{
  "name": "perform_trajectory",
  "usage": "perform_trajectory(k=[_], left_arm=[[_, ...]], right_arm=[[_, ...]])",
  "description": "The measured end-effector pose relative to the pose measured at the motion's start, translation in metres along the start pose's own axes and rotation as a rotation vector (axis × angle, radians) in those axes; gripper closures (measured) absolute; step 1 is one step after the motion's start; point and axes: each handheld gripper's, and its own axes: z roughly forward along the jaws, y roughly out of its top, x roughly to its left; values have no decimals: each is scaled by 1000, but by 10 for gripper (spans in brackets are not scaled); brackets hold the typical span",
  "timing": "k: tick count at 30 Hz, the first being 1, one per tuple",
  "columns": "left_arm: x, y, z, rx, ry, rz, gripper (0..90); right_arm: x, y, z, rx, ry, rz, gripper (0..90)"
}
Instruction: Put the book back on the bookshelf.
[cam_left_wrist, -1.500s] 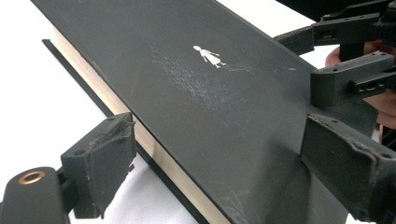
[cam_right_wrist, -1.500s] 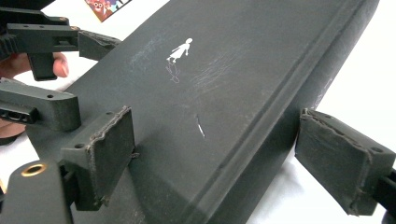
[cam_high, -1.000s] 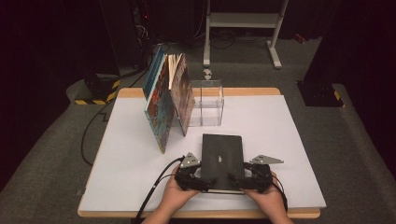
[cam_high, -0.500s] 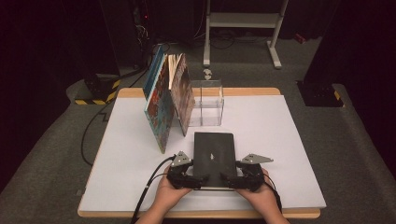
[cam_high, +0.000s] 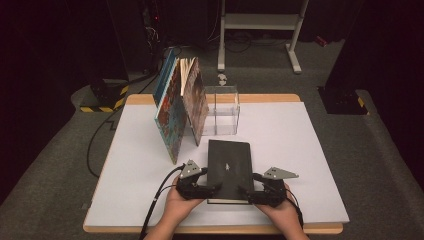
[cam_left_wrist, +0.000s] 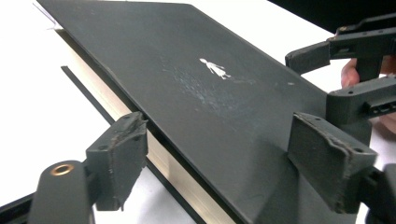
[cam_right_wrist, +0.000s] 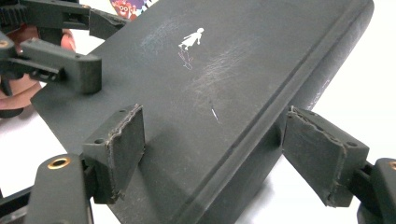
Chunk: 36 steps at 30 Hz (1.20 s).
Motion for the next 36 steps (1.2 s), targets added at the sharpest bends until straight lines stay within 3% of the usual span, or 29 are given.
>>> perform_trajectory(k=[11, 19, 22, 36], left_arm=[[6, 26, 10, -3, -34, -39, 315], [10, 37, 23, -2, -22, -54, 384], [10, 39, 25, -5, -18, -52, 420], [15, 39, 31, 26, -22, -56, 431]], right_arm=[[-2, 1, -3, -13, 19, 9, 212], [-2, 1, -4, -21, 22, 9, 214], [-2, 1, -4, -22, 22, 10, 214], [-3, 0, -2, -19, 29, 10, 211]])
